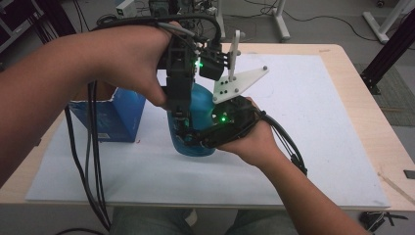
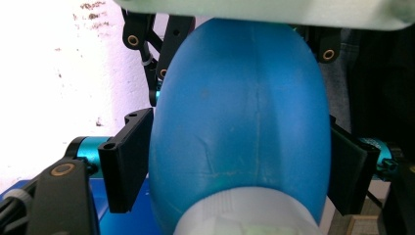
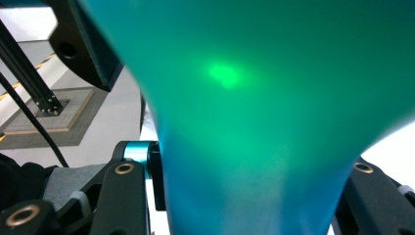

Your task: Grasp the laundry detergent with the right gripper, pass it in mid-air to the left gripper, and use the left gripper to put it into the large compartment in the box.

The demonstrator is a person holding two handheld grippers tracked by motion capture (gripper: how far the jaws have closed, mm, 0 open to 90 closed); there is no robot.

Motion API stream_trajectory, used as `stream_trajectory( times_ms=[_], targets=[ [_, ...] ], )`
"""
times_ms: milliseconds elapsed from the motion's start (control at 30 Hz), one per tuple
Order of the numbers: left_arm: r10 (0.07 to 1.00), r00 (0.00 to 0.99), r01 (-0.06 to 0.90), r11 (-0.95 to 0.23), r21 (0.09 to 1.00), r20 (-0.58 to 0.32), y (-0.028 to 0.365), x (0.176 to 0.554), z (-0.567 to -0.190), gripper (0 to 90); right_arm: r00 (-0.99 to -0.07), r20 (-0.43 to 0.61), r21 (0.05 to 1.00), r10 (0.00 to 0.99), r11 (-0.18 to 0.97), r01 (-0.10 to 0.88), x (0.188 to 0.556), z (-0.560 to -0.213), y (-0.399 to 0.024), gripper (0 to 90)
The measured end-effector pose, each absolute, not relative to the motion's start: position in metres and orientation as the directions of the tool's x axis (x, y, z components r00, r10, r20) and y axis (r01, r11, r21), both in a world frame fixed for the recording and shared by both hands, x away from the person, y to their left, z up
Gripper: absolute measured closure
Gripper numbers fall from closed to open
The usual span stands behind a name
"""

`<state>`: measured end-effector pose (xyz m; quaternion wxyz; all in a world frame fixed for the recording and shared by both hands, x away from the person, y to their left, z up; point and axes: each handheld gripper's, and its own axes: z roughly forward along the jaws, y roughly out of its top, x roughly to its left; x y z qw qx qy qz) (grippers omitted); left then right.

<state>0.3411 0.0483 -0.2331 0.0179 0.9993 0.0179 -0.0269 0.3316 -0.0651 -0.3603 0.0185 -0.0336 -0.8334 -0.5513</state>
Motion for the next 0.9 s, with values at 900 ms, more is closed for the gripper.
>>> stream_trajectory(
  times_ms=[900],
  targets=[
    [0.036,0.998,0.037,-0.999,0.018,-0.047,0.0472,0.3412,-0.2338,33.4,-0.997,0.075,0.918,0.031,0.388,0.081,0.3307,-0.3611,-0.0633,46.2]
  ],
)
